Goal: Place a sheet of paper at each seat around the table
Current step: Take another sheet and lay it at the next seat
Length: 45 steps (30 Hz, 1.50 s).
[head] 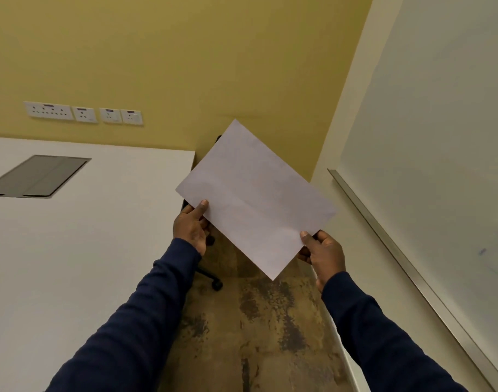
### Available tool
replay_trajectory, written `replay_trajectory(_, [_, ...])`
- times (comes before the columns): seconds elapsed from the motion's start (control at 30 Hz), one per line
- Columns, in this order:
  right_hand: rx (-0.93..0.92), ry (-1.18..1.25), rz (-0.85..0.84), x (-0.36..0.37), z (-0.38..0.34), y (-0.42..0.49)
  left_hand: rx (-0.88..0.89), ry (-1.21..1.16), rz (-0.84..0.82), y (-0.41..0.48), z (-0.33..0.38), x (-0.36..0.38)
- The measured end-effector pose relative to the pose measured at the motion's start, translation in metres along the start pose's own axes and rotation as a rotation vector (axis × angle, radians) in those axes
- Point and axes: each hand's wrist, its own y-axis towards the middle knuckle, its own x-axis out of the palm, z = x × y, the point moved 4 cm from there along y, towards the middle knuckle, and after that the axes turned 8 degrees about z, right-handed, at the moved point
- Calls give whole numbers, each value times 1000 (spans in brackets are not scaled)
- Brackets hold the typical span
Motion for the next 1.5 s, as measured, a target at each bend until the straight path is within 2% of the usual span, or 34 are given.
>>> replay_trajectory(0.13, [-17, -63, -28, 49, -8, 70, 13, -12, 127, 78, 14, 2])
replay_trajectory(0.37, [14, -168, -86, 142, -3, 156, 43, 3, 234, 172, 44, -15])
replay_trajectory(0.77, [66, -199, -334, 315, 1, 246, 140, -67, 491, 294, 93, -61])
replay_trajectory(1.13, [84, -260, -543, 456, -13, 363, 189, -126, 679, 427, 112, -41])
replay_trajectory(1.3, [118, -282, -590, 516, -14, 400, 185, -106, 767, 473, 122, -40])
replay_trajectory(1.5, [218, -338, -568, 588, 11, 438, 190, -34, 828, 537, 139, -52])
